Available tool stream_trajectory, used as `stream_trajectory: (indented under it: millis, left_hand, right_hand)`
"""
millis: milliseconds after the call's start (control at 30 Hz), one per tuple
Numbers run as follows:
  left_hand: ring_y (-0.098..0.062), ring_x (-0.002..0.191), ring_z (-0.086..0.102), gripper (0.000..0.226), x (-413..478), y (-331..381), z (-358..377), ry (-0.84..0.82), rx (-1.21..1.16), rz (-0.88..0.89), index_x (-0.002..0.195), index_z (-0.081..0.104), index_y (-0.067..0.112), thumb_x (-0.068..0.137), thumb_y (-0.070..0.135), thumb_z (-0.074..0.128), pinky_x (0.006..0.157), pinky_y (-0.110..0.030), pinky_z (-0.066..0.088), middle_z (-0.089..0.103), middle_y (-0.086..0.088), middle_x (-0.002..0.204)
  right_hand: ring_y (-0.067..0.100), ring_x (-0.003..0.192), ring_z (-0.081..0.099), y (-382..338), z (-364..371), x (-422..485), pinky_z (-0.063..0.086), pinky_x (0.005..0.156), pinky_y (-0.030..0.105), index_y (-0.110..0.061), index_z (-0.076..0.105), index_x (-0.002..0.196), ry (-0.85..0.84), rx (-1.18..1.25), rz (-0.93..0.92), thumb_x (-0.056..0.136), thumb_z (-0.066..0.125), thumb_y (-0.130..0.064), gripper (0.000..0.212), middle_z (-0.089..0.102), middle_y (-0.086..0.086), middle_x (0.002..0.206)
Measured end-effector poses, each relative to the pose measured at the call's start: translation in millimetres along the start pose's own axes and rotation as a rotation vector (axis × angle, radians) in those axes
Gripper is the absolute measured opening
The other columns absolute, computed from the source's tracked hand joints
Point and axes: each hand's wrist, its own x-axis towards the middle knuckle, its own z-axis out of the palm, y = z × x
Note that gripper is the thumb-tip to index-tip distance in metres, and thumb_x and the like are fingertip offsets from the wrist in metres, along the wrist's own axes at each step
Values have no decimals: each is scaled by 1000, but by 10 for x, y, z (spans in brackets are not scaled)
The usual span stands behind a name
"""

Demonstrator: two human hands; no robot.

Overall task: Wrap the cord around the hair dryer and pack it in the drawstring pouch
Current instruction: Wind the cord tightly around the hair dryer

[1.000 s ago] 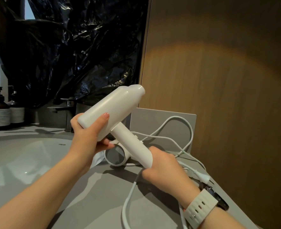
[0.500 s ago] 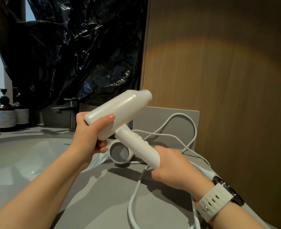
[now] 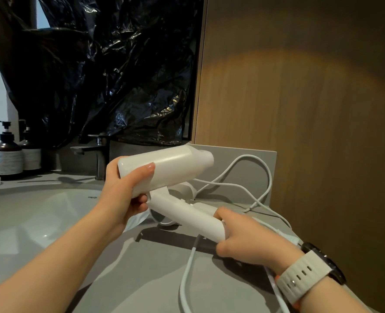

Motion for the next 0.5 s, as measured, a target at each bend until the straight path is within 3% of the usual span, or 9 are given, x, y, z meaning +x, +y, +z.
stream_trajectory:
  millis: [133, 233, 367, 500]
  left_hand:
    - [-15, 50, 38, 38, -4, -29, 28, 54, 86, 58, 116, 40, 33, 85, 40, 61, 37, -21, 35, 49, -9, 92]
    - [-15, 50, 31, 37, 24, -18, -17, 102, 136, 85, 115, 42, 30, 85, 42, 60, 36, -21, 31, 47, -9, 89]
    - [-13, 46, 25, 41, 64, -5, -86, 64, 150, 52, 118, 44, 21, 85, 39, 60, 33, -18, 25, 46, -13, 87]
    - [-11, 42, 23, 49, 47, 34, -134, -21, 123, 18, 110, 44, 25, 69, 44, 63, 34, -16, 23, 43, -12, 81]
  right_hand:
    - [18, 98, 56, -50, 121, 11, 52, 82, 37, -31, 44, 112, 91, -145, 5, 75, 60, -34, 40, 56, -4, 108]
    - [19, 96, 57, -103, 148, 17, 51, 77, 33, -31, 48, 109, 202, -215, -19, 77, 60, -36, 35, 61, -5, 106]
    - [18, 84, 50, -140, 113, -9, 43, 66, 28, -31, 49, 106, 206, -252, -67, 78, 58, -28, 29, 60, -4, 100]
    - [19, 89, 56, -143, 83, -28, 51, 72, 31, -31, 50, 110, 196, -241, -91, 77, 59, -26, 34, 62, -4, 103]
